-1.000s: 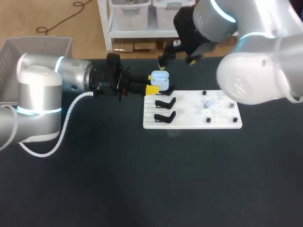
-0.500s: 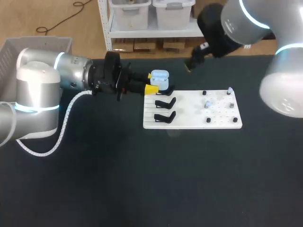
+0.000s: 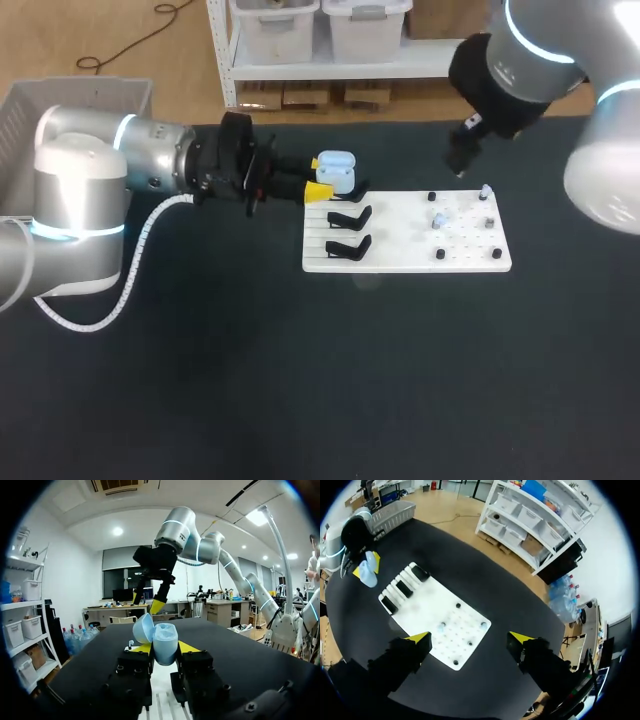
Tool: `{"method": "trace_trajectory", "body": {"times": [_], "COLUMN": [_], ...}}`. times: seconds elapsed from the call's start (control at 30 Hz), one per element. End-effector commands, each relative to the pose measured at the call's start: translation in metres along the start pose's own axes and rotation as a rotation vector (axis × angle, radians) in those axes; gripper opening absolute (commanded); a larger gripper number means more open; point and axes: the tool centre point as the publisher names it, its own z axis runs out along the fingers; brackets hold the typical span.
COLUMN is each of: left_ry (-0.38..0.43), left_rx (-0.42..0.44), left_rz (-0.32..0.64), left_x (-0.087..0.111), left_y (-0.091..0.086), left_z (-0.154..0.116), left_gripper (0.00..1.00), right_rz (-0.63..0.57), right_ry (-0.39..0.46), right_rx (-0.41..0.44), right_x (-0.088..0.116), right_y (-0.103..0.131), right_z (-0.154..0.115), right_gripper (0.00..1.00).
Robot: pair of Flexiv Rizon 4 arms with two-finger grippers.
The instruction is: Pick up each earbud case from the left stands, insert the matching earbuds, close the lid, and place the case in the box.
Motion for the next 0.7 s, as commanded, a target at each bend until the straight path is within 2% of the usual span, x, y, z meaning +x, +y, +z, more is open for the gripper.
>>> {"method": "trace_trajectory", "body": {"times": [0.03,0.3,0.5,0.7], "left_ry": [-0.002,-0.002,-0.002,-0.002], "left_rx": [-0.002,-0.002,-0.002,-0.002], "left_rz": [0.002,0.002,0.002,0.002], "left_x": [0.001,0.001,0.001,0.001], "left_y": [-0.001,-0.001,-0.001,-0.001], "left_z": [0.000,0.000,0.000,0.000], "left_gripper": [0.00,0.00,0.00,0.00], "right_rz": [-0.007,-0.074,-0.080,-0.042], "right_ry": [0.093,0.222,0.240,0.229], "right_rx": [-0.017,0.003,0.024,0.015], "right_x": [0.000,0.023,0.031,0.033], "right_y": [-0.008,-0.020,-0.028,-0.030], "right_z": [0.017,0.039,0.048,0.058], "right_gripper": [1.00,1.00,1.00,0.91]}}
